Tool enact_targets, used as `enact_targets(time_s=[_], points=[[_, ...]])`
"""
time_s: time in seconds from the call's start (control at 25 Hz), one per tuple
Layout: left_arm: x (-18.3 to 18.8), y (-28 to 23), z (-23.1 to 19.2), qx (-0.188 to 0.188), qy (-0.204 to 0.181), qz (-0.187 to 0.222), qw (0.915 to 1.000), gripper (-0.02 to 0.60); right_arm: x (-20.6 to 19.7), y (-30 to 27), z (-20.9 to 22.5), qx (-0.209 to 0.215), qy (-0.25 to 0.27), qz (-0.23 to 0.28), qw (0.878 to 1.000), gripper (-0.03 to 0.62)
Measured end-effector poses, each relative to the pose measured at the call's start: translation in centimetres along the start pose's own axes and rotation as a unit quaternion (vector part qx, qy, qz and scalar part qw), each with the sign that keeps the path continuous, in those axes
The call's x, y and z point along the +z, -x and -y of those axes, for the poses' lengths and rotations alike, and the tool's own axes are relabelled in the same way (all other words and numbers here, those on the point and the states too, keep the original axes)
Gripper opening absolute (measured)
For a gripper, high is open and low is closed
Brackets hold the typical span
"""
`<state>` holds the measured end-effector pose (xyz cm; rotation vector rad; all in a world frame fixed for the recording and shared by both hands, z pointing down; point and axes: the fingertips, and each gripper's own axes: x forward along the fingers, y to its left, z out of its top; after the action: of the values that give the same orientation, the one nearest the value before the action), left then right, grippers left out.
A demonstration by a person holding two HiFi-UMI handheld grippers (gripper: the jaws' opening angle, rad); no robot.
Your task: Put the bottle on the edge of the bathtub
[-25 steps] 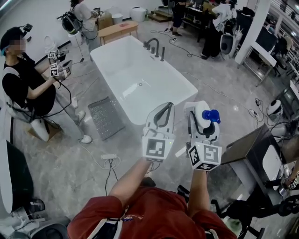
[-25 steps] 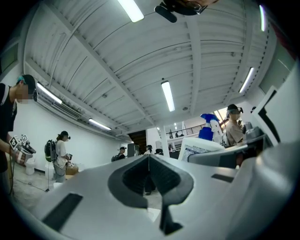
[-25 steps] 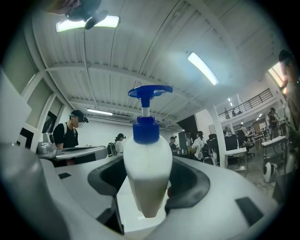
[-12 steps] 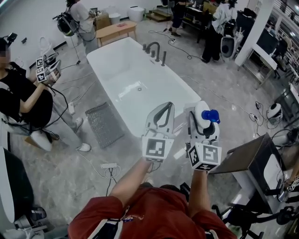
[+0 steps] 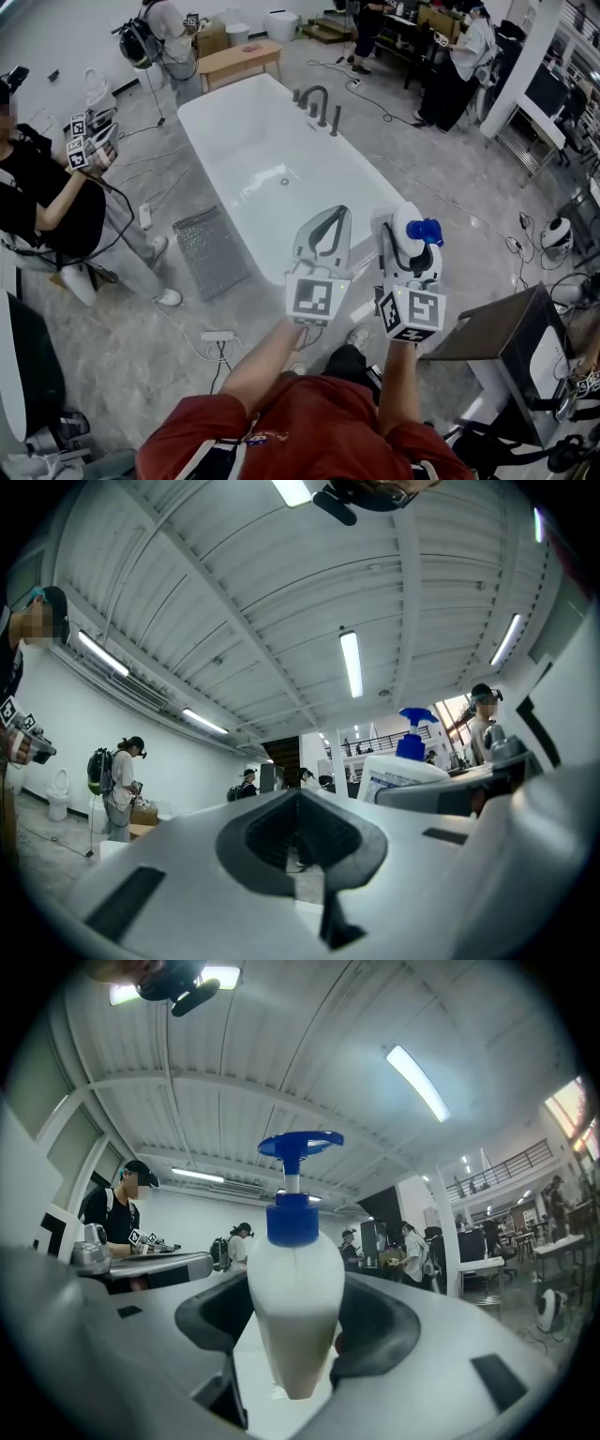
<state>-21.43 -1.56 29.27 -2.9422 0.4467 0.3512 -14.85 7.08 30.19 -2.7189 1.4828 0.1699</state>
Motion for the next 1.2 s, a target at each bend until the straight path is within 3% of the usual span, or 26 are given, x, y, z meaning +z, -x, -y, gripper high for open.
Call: enact_targets(time_s=[0.32, 0.92, 1.2], points=[[-2.7, -7.1, 1.2, 0.012, 0.005, -0.013, 0.9998, 0.015, -1.2, -5.1, 5.9, 0.008, -0.006, -0.005, 1.0, 0.272], [-5.7, -25.2, 9.3, 0.029, 0.018, -0.014, 0.9993, 0.015, -3.4, -13.8, 25.5, -0.003, -0.03, -0.012, 0.999, 0.272], [-7.7, -29.8, 10.5, 0.039, 0.007, -0.023, 0.999, 0.015, -4.4, -17.2, 29.5, 0.011, -0.04, -0.013, 0.999, 0.272]])
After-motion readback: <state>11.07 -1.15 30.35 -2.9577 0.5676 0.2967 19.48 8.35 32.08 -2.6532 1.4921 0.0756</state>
